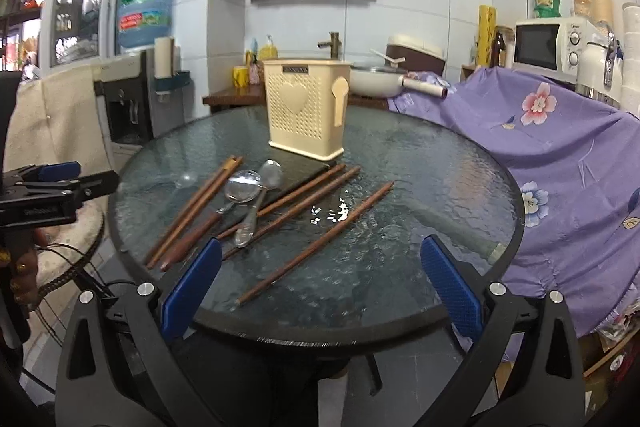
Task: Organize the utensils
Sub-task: 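Close the right tool on a wooden chopstick while the left tool grasps the clear plastic ladle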
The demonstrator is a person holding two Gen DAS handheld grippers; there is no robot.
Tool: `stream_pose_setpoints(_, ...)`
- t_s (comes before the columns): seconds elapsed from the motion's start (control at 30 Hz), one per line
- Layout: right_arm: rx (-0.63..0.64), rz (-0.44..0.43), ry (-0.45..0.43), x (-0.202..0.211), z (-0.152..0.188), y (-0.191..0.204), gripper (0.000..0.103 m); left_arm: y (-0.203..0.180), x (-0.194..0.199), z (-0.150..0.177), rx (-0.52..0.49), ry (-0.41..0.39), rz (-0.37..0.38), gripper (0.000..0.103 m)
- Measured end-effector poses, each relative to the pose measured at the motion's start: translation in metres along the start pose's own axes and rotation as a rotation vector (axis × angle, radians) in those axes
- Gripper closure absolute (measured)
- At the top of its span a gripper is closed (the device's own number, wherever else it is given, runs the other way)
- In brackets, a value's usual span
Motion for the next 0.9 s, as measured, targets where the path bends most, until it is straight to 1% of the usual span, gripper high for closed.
stream_pose_setpoints(0.07,-0.015,-0.006,0.053,-0.018,-0.001,-0.004,0.007,0.003,-0.015,0.0,-0.007,0.034,0.0,0.007)
stream_pose_setpoints(0.1,-0.027,-0.009,0.084,-0.028,-0.001,-0.007,0.009,0.004,-0.025,0.001,-0.02,0.059,0.0,0.013)
stream_pose_setpoints(0.13,-0.036,-0.013,0.107,-0.036,0.0,-0.011,0.014,0.006,-0.034,0.001,-0.028,0.083,0.001,0.018)
stream_pose_setpoints(0.17,-0.046,-0.02,0.145,-0.047,0.0,-0.014,0.02,0.008,-0.039,0.001,-0.03,0.097,0.003,0.021)
stream_pose_setpoints(0.23,-0.046,-0.018,0.206,-0.067,0.001,-0.021,0.025,0.013,-0.055,0.001,-0.022,0.139,0.012,0.029)
stream_pose_setpoints(0.27,-0.039,-0.013,0.237,-0.077,0.0,-0.025,0.029,0.014,-0.06,0.001,-0.019,0.155,0.013,0.031)
stream_pose_setpoints(0.3,-0.032,-0.007,0.268,-0.086,0.0,-0.029,0.031,0.015,-0.066,0.001,-0.017,0.176,0.018,0.034)
stream_pose_setpoints(0.33,-0.033,-0.007,0.29,-0.093,-0.001,-0.032,0.033,0.015,-0.071,0.002,-0.017,0.192,0.027,0.035)
stream_pose_setpoints(0.37,-0.039,-0.01,0.32,-0.102,-0.001,-0.036,0.037,0.014,-0.075,0.003,-0.021,0.206,0.034,0.036)
stream_pose_setpoints(0.43,-0.066,-0.004,0.377,-0.12,-0.002,-0.046,0.041,0.012,-0.085,0.006,-0.043,0.233,0.03,0.04)
stream_pose_setpoints(0.5,-0.059,0.016,0.422,-0.136,-0.003,-0.052,0.044,0.01,-0.09,0.008,-0.057,0.245,0.03,0.041)
stream_pose_setpoints(0.57,-0.032,0.059,0.465,-0.151,-0.002,-0.059,0.046,0.01,-0.093,0.01,-0.066,0.249,0.021,0.041)
stream_pose_setpoints(0.6,-0.037,0.058,0.504,-0.158,0.002,-0.06,0.05,0.01,-0.094,0.01,-0.072,0.251,0.021,0.041)
stream_pose_setpoints(0.63,-0.054,0.055,0.525,-0.163,0.004,-0.061,0.057,0.009,-0.095,0.01,-0.075,0.255,0.023,0.041)
stream_pose_setpoints(0.67,-0.082,0.058,0.555,-0.17,0.007,-0.064,0.059,0.009,-0.097,0.01,-0.075,0.259,0.024,0.041)
stream_pose_setpoints(0.7,-0.094,0.066,0.567,-0.174,0.009,-0.066,0.061,0.009,-0.098,0.01,-0.075,0.263,0.023,0.041)
stream_pose_setpoints(0.73,-0.084,0.088,0.555,-0.176,0.006,-0.068,0.066,0.009,-0.099,0.01,-0.076,0.265,0.023,0.041)
stream_pose_setpoints(0.77,-0.078,0.089,0.561,-0.179,0.006,-0.068,0.067,0.009,-0.1,0.01,-0.075,0.268,0.023,0.041)
stream_pose_setpoints(0.9,-0.069,0.065,0.561,-0.19,0.004,-0.065,0.069,0.011,-0.108,0.01,-0.074,0.281,0.019,0.041)
Point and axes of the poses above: each gripper's, at about its wrist camera, not at the fingertips, and x roughly against the way its jaws point, y to its left, z to its underside, the point moved 7 cm from there along -x, roughly the way its jaws point, and after that the axes turned 9 degrees about -y, right-handed, at the moved point
